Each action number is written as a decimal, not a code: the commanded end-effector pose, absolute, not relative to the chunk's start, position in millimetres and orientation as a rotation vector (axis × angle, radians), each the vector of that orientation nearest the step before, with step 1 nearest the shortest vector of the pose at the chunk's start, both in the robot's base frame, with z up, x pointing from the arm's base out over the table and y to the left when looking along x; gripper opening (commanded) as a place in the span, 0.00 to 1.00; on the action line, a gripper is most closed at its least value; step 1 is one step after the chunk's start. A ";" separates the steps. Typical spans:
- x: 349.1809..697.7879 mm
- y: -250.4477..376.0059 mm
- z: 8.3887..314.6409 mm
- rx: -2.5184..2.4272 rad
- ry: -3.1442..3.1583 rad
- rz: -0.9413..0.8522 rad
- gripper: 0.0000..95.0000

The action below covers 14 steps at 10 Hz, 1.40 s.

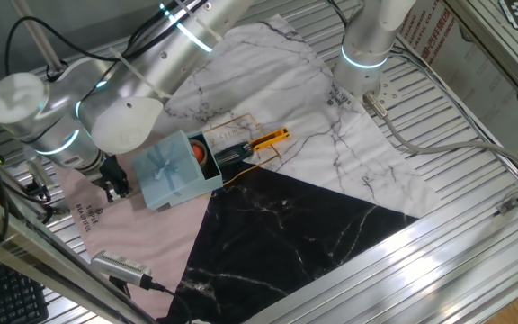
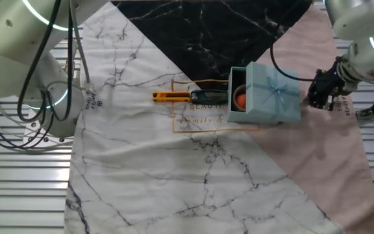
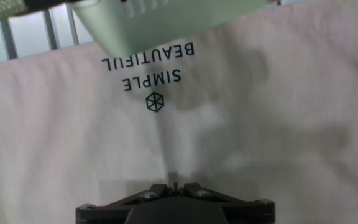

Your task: Slide the outer casing onto the gift box

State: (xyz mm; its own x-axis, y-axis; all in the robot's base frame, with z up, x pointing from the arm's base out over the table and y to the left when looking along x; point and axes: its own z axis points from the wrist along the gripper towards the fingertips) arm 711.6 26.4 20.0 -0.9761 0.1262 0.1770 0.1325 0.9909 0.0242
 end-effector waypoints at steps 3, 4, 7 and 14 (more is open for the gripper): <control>712.8 27.0 19.5 -0.193 -2.957 -0.053 0.00; 712.9 27.0 19.5 -0.194 -2.957 -0.053 0.00; 712.9 27.0 19.5 -0.193 -2.956 -0.055 0.00; 706.5 33.1 25.2 -0.203 -2.951 -0.051 0.00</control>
